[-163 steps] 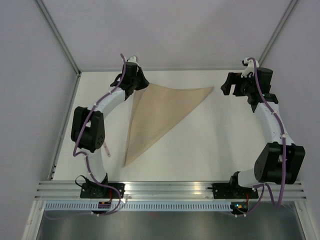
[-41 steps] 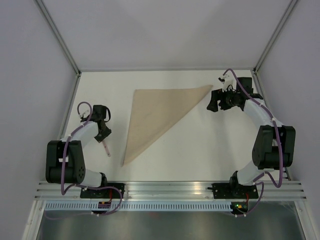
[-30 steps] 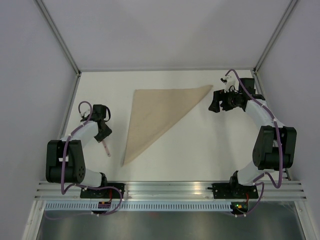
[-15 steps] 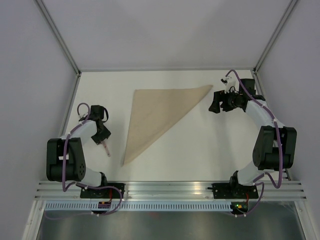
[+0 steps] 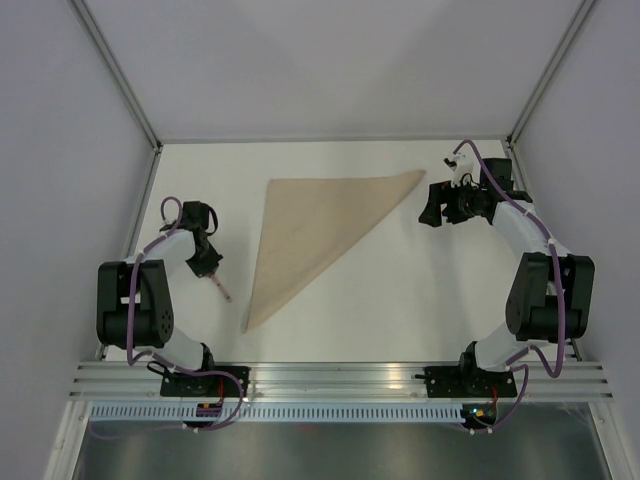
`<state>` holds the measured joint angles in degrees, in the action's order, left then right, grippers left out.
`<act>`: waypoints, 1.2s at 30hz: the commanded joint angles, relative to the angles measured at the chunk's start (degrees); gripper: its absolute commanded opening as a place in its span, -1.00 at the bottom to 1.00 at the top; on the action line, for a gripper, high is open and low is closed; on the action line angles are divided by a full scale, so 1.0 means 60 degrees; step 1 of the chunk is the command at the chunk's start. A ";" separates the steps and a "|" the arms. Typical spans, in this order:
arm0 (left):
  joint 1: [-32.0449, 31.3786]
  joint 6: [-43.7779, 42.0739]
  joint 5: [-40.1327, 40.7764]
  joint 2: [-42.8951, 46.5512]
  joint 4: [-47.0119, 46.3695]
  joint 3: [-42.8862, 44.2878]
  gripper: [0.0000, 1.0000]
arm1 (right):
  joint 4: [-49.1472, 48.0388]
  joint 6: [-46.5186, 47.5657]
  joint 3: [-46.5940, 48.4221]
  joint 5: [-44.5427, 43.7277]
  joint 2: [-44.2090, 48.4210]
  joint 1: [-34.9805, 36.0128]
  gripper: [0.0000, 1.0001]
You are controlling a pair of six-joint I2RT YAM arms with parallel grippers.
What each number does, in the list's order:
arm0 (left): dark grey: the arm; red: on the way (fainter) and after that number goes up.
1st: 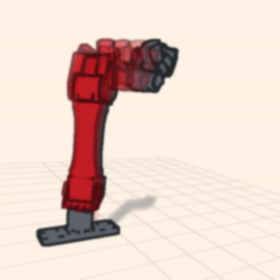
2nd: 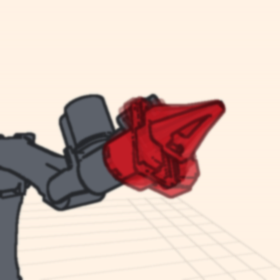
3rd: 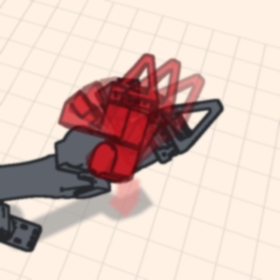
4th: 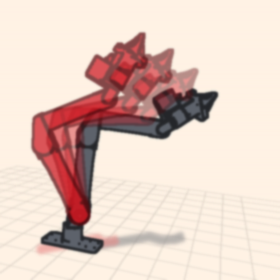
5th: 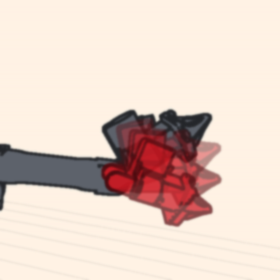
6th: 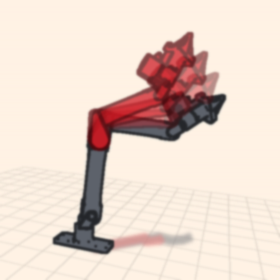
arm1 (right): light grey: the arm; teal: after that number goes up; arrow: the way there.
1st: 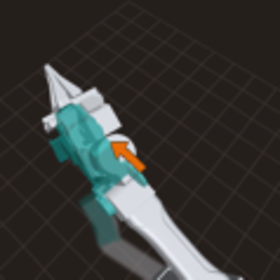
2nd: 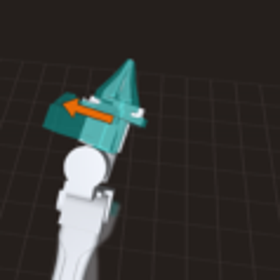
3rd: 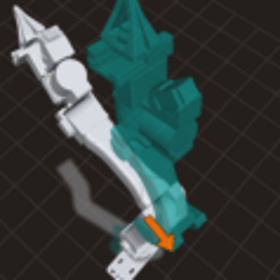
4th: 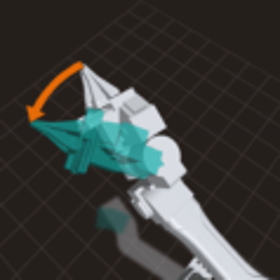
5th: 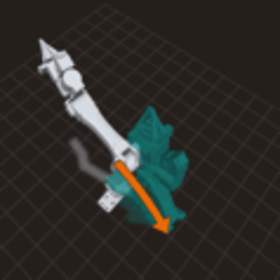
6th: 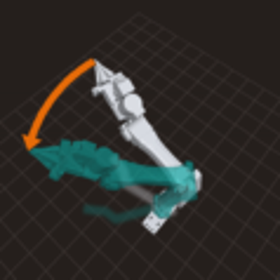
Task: Fold the napkin, place the utensils inside, and roll it up
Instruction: Grab a utensil with the left arm, then place the utensil onto the napkin
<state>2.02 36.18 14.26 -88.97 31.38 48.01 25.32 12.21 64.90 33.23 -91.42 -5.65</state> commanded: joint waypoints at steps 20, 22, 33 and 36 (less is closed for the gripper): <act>-0.5447 -0.7802 -0.4688 -0.2790 -0.0263 0.6791 -0.95 | 0.0511 0.0162 0.1487 0.0233 0.0016 -0.0274 0.72; -0.5595 -0.8227 -0.4809 -0.3202 -0.0263 0.7215 -0.95 | 0.0540 0.0236 0.1531 0.0189 0.0002 -0.0289 0.72; -0.6357 -0.8156 -0.5132 -0.5180 0.0439 0.8273 -0.95 | 0.0263 0.0119 0.1313 0.0218 -0.0028 -0.0362 0.72; -0.6533 -0.7716 -0.4867 -0.5255 0.0469 0.8171 -0.95 | 0.0116 0.0002 0.1209 0.0262 0.0002 -0.0377 0.72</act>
<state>-36.25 -12.01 -15.14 -119.46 32.47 95.64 27.99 12.75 71.81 33.65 -91.61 -7.46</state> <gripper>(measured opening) 0.055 0.863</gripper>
